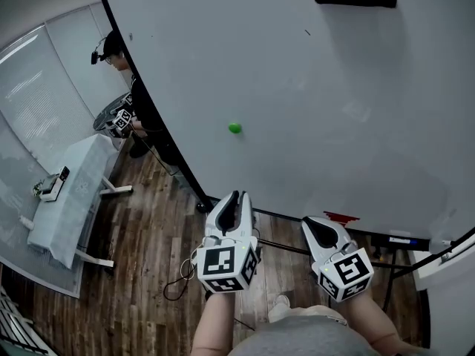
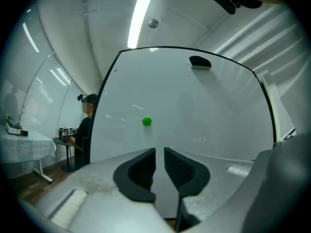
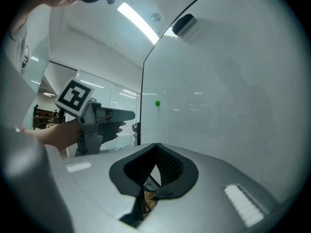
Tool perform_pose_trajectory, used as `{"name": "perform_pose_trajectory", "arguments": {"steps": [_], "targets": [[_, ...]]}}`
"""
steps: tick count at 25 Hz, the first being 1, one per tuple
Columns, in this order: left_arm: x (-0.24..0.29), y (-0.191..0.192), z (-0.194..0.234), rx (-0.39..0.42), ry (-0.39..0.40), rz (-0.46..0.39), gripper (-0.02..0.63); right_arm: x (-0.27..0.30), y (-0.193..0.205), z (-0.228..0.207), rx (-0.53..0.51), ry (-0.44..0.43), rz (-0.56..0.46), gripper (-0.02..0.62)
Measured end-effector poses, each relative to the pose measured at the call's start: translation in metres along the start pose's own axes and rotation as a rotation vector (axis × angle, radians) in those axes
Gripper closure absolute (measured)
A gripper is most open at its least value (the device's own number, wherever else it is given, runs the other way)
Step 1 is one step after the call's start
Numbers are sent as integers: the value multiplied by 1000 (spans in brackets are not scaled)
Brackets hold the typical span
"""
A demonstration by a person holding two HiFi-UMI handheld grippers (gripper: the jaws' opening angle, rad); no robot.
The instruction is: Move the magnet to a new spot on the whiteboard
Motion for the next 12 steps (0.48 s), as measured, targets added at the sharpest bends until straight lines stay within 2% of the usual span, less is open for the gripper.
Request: {"name": "perform_pose_trajectory", "arguments": {"steps": [4,12], "targets": [[-31,12,-7,-45,-53,23,601,-10,-4,-1,-2,10,-9,595],[-85,41,-27,-114,-110,80,601,-33,-4,7,1,-30,4,595]]}}
Point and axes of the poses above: the fingertips, and each gripper's own axes: x forward along the fingers, z to its left, y out of its underside, the point moved 10 cm from there along -x, backward along the fingers, and after that the axes turned 14 degrees about -z, right-handed, at the moved point
